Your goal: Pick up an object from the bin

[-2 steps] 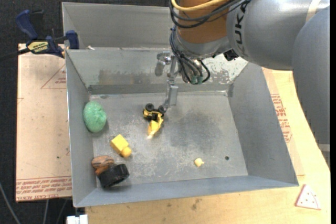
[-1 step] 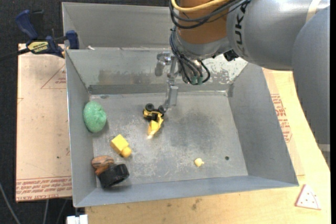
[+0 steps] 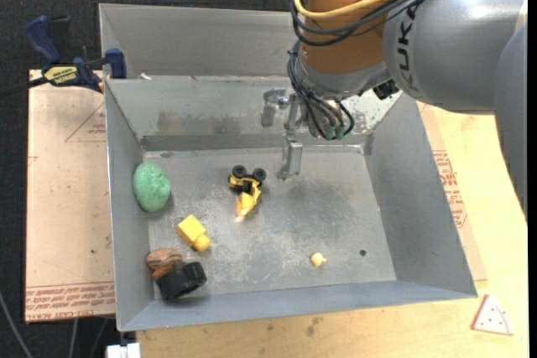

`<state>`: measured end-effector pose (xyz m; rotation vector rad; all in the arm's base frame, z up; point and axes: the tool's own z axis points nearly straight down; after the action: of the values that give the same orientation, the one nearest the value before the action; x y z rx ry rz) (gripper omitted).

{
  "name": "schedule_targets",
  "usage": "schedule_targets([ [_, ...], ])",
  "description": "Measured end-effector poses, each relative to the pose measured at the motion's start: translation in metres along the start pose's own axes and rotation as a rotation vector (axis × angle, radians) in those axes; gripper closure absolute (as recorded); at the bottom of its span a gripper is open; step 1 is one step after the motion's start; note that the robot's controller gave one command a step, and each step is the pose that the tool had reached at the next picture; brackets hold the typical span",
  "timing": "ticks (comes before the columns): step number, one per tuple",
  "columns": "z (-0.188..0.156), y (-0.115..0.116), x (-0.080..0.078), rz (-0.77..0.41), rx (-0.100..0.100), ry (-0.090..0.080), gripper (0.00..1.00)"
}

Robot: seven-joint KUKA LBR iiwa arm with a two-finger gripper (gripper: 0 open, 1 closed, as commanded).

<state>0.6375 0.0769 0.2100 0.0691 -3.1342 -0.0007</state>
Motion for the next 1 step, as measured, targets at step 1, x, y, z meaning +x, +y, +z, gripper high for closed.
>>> schedule_targets([
  [1,0.0282,0.0104,0.0418,-0.066,0.000,-0.018,0.00],
])
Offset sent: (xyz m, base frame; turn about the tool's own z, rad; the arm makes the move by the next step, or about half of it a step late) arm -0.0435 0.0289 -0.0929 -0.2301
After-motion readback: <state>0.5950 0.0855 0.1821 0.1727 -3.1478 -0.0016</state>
